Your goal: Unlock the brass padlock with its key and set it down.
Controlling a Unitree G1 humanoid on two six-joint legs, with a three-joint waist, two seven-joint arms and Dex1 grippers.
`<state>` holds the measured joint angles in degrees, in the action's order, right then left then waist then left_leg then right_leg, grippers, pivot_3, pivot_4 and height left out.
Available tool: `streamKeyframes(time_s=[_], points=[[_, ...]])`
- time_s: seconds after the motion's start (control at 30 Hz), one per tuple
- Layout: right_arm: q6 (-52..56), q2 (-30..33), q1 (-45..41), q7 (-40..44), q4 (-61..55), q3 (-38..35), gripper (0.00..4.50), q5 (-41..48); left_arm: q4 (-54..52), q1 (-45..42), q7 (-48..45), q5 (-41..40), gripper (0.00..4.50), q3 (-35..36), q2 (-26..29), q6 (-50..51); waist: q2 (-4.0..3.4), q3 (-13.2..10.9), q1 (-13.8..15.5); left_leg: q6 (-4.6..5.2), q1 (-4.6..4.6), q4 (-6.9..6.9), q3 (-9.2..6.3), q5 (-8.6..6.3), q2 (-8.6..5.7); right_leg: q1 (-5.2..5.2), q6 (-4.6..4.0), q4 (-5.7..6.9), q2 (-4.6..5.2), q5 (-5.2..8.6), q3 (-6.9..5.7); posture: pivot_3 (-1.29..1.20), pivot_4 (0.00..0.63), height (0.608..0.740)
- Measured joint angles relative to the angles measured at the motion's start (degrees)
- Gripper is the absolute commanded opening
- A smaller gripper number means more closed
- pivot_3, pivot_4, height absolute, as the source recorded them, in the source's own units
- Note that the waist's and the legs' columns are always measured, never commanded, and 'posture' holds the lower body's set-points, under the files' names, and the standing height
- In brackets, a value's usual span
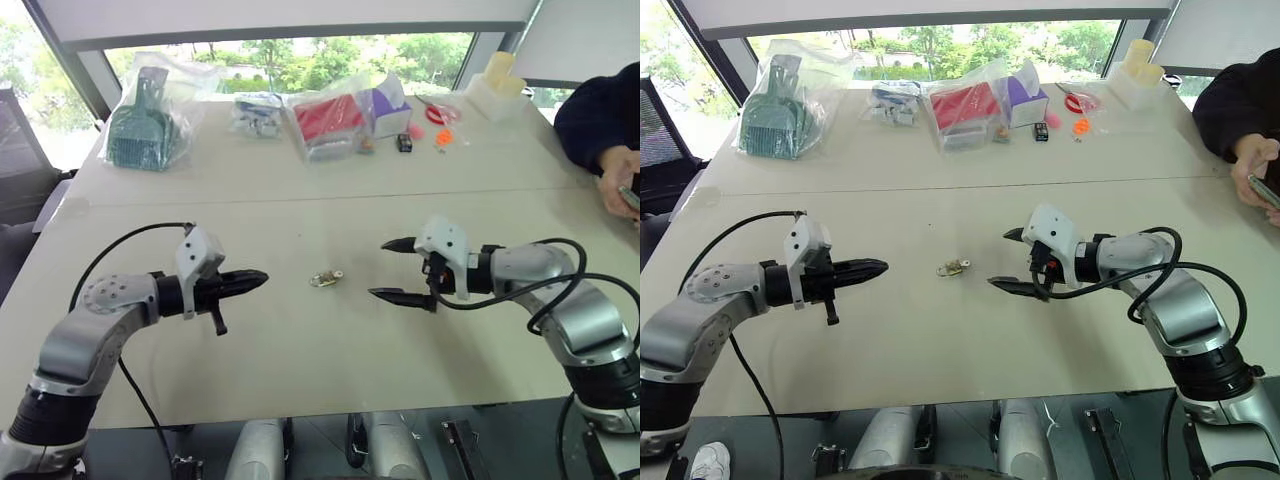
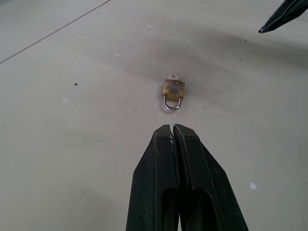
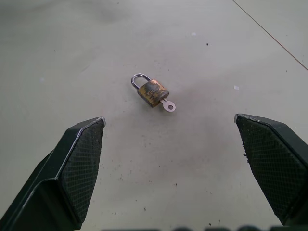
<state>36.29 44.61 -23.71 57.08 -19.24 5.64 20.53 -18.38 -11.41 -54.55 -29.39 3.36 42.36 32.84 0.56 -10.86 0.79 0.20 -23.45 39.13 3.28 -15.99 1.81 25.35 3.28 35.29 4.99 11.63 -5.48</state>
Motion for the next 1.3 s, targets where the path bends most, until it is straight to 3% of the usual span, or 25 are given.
streamKeyframes(time_s=[1.1,1.2,1.3], points=[[1.1,0.0,-1.1,-0.3,-0.2,0.3,4.48,0.3,2.9,-3.0,-0.8,2.9,0.0,-0.4,0.4,-2.7,0.0,0.0,0.0,0.0,0.0,0.0,0.04,0.0,-0.01,0.0,0.15,0.01,0.0,-0.1,0.0,0.0,0.15,0.74],[1.5,0.0,-1.0,-0.9,-0.7,0.3,4.5,0.3,3.9,-4.8,-1.3,3.1,0.82,-1.8,-0.3,-3.2,0.0,0.0,0.0,0.0,0.0,0.0,0.03,0.0,-0.02,-0.01,0.15,0.01,0.0,-0.1,0.0,0.0,0.15,0.74],[2.2,0.0,-0.9,-1.6,-2.0,0.2,4.5,0.5,5.0,-6.1,-1.7,4.1,2.02,-4.5,-1.9,-4.0,0.0,0.0,0.0,0.0,0.0,0.01,0.05,0.0,-0.04,-0.01,0.18,0.01,-0.01,-0.12,0.01,0.0,0.15,0.74]])
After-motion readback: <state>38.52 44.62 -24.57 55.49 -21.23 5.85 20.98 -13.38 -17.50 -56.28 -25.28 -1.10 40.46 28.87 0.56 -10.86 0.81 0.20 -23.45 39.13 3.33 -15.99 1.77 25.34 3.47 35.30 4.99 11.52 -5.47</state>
